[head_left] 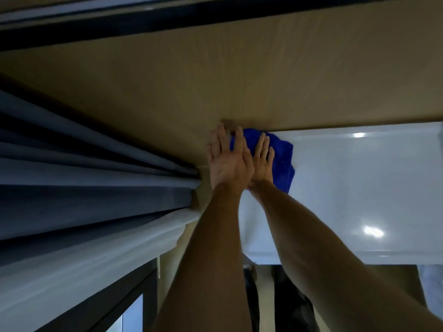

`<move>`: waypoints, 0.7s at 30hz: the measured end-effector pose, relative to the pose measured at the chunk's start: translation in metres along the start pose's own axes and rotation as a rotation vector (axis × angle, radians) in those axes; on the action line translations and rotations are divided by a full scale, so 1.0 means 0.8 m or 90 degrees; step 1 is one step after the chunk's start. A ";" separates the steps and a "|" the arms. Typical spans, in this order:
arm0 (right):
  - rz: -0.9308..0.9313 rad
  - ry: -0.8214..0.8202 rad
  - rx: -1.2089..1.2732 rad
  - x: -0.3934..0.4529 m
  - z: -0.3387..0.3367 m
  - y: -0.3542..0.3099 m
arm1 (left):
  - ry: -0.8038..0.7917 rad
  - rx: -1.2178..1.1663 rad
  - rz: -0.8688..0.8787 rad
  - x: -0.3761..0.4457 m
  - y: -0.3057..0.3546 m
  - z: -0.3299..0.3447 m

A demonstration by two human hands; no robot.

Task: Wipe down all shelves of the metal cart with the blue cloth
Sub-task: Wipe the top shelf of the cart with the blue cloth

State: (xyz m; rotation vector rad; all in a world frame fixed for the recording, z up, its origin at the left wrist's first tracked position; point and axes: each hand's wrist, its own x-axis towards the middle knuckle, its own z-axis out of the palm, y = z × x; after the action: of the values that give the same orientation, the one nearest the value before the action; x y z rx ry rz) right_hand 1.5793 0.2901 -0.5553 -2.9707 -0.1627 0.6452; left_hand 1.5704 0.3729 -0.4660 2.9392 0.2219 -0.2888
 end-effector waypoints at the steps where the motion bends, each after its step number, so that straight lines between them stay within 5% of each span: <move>1: -0.004 0.009 0.016 -0.016 0.004 -0.002 | -0.006 0.009 -0.002 -0.001 0.000 0.000; 10: -0.022 -0.099 0.039 -0.248 0.108 0.018 | -0.028 0.000 0.005 -0.006 0.002 -0.004; 21: -0.026 0.010 0.110 -0.082 0.041 0.006 | 0.020 -0.011 -0.036 -0.005 0.002 0.001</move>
State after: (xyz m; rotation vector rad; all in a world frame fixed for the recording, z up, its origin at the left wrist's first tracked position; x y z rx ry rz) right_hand 1.5067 0.2797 -0.5585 -2.7978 -0.1582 0.5987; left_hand 1.5666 0.3704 -0.4658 2.9262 0.3104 -0.2478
